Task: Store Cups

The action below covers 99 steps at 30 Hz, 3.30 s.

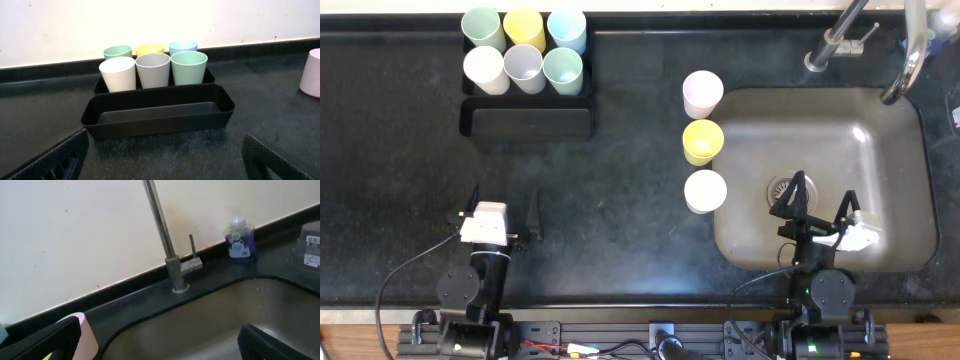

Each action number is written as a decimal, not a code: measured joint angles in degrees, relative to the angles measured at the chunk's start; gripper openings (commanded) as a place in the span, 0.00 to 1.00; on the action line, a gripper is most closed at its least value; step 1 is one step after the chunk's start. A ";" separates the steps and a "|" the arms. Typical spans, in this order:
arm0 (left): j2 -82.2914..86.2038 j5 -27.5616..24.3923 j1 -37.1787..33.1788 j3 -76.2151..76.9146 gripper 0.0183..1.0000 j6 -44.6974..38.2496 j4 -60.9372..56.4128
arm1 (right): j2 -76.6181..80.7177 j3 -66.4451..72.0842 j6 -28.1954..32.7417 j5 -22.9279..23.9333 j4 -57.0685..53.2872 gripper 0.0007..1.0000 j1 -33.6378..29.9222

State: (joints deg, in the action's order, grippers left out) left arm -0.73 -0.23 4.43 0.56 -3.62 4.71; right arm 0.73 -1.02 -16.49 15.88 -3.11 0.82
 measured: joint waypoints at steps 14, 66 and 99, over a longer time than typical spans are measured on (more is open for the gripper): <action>-44.78 -24.70 0.00 35.28 1.00 0.02 2.38 | 0.00 0.00 0.02 0.02 0.07 1.00 0.02; -155.45 -8.28 26.73 170.35 1.00 39.54 80.65 | 0.00 0.00 0.02 0.00 0.02 1.00 0.02; -157.68 -8.55 27.47 170.35 0.02 39.93 84.00 | 0.00 0.00 0.00 0.02 0.02 1.00 0.02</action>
State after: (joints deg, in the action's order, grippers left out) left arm -158.41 -8.78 31.90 170.91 36.32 88.71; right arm 0.73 -1.02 -16.49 15.90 -3.09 0.84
